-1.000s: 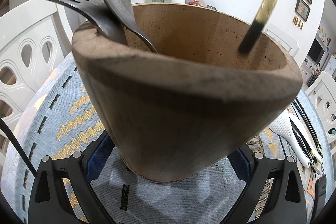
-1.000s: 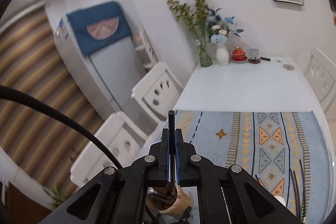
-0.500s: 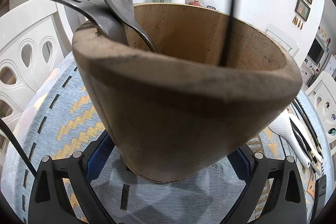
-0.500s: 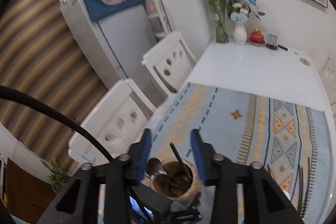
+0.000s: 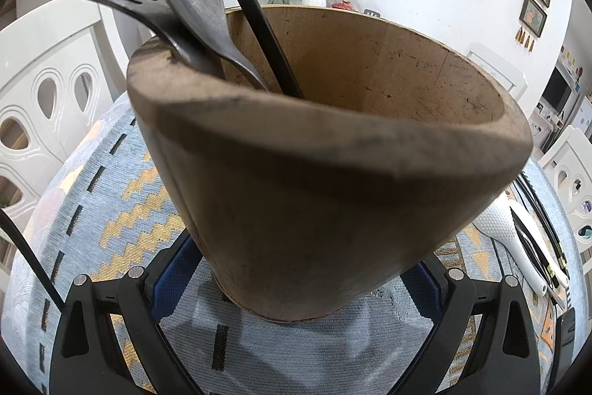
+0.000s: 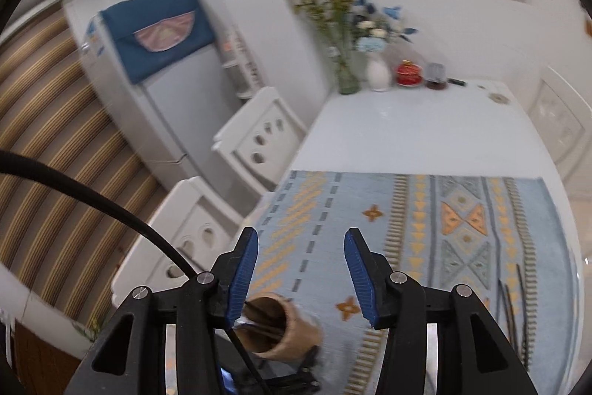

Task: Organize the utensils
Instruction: 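Lower the chopstick into the cup and open the right gripper, then move the right gripper down to a white ceramic spoon on the cloth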

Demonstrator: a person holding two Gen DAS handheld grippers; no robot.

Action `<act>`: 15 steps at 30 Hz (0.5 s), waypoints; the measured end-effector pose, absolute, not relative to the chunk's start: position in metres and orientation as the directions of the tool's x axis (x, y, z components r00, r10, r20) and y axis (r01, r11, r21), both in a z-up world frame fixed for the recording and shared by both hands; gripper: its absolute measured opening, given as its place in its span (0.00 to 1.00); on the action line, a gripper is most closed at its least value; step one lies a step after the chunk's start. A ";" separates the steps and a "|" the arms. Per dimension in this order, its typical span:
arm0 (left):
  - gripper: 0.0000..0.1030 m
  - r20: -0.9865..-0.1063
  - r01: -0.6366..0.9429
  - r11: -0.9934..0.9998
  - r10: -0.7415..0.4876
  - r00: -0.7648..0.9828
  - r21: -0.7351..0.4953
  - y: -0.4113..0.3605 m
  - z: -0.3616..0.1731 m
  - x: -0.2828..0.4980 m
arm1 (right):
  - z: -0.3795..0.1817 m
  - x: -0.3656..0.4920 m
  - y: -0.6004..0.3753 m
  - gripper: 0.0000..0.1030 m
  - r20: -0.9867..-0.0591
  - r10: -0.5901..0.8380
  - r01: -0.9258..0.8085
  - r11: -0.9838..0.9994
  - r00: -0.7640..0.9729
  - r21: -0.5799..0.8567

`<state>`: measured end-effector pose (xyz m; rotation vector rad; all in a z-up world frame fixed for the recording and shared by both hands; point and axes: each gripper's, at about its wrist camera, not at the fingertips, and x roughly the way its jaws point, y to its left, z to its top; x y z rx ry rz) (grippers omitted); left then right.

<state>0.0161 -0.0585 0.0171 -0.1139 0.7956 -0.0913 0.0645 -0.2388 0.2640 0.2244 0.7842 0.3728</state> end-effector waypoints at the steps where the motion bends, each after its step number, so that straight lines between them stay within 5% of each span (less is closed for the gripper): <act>1: 0.96 -0.707 0.039 0.990 -0.125 0.696 -0.136 -0.060 0.017 0.016 | 0.262 0.065 -0.247 0.46 -0.648 0.399 -0.224 0.914 0.649 0.338; 7: 0.96 -0.707 0.039 0.990 -0.124 0.696 -0.136 -0.058 0.017 0.016 | 0.239 0.070 -0.292 0.46 -0.704 0.344 -0.114 0.929 0.621 0.352; 15: 0.96 -0.707 0.039 0.990 -0.125 0.696 -0.136 -0.058 0.017 0.016 | 0.141 0.082 -0.324 0.46 -0.859 0.308 0.002 0.941 0.409 0.339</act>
